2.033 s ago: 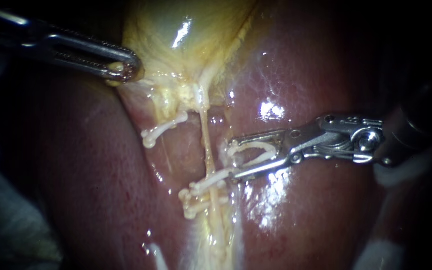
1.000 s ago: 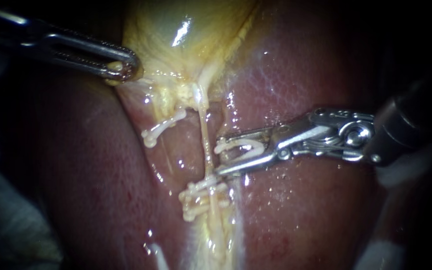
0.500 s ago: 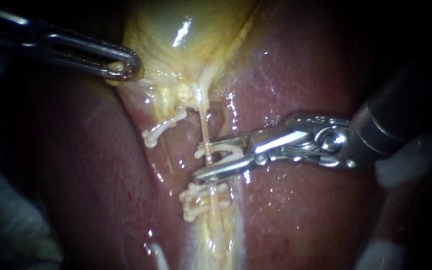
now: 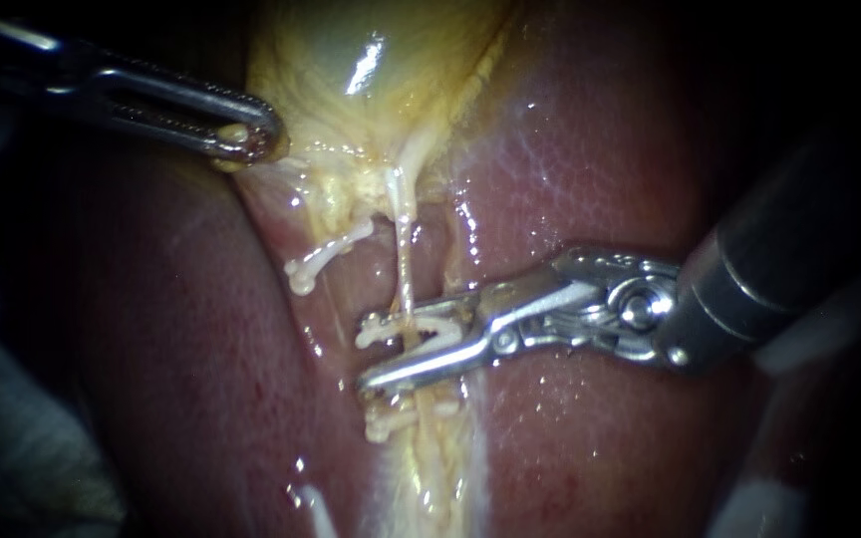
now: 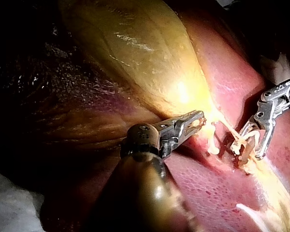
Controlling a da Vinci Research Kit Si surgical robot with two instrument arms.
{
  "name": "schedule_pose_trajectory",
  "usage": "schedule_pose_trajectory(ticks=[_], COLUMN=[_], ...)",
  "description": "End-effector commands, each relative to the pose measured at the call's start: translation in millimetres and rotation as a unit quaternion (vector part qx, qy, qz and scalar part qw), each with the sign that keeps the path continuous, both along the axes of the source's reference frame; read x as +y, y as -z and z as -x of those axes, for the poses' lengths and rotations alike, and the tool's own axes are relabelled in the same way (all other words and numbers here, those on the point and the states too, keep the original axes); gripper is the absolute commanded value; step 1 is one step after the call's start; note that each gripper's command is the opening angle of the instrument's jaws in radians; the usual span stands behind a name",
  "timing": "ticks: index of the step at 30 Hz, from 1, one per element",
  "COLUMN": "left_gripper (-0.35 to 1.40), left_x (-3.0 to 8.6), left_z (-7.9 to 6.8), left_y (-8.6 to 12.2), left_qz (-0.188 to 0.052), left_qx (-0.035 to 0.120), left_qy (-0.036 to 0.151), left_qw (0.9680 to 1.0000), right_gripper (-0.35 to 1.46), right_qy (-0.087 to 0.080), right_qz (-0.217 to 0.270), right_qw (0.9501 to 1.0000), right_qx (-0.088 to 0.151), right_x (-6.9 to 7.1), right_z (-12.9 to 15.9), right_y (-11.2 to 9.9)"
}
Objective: Clipping second clip right tube
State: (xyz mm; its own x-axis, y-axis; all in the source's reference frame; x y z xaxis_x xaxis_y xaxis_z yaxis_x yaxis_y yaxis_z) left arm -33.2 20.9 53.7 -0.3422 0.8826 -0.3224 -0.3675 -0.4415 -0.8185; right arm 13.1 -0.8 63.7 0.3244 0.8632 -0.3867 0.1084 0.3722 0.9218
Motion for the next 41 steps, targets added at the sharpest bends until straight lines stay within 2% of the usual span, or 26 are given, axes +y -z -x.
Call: schedule_pose_trajectory(ticks=[1, 8, 14, 21, 25, 41], left_gripper=[-0.35, -0.35, -0.35, -0.35, -0.35, -0.35], left_x=[0.0, 0.0, 0.0, 0.0, 0.0, 0.0], left_z=[0.0, 0.0, 0.0, 0.0, 0.0, 0.0], left_y=[0.0, 0.0, 0.0, 0.0, 0.0, 0.0], left_qz=[0.000, 0.000, 0.000, 0.000, 0.000, 0.000], left_qx=[0.000, 0.000, 0.000, 0.000, 0.000, 0.000], left_qy=[0.000, 0.000, 0.000, 0.000, 0.000, 0.000], left_qw=[1.0000, 1.0000, 1.0000, 1.0000, 1.0000, 1.0000], right_gripper=[0.47, 0.38, 0.09, -0.11, -0.35, -0.35], right_qy=[-0.002, -0.002, -0.002, -0.003, -0.003, -0.001], right_qz=[-0.002, -0.005, -0.014, -0.032, -0.040, -0.050], right_qw=[1.0000, 1.0000, 0.9999, 0.9995, 0.9991, 0.9987], right_qx=[0.000, 0.001, -0.002, -0.008, -0.010, -0.013], right_x=[0.1, 0.2, 0.3, 0.5, 0.4, 0.0], right_z=[0.0, 0.2, 0.6, 0.7, 0.8, 0.9], right_y=[0.1, 0.1, 0.3, 0.3, 0.4, 0.4])
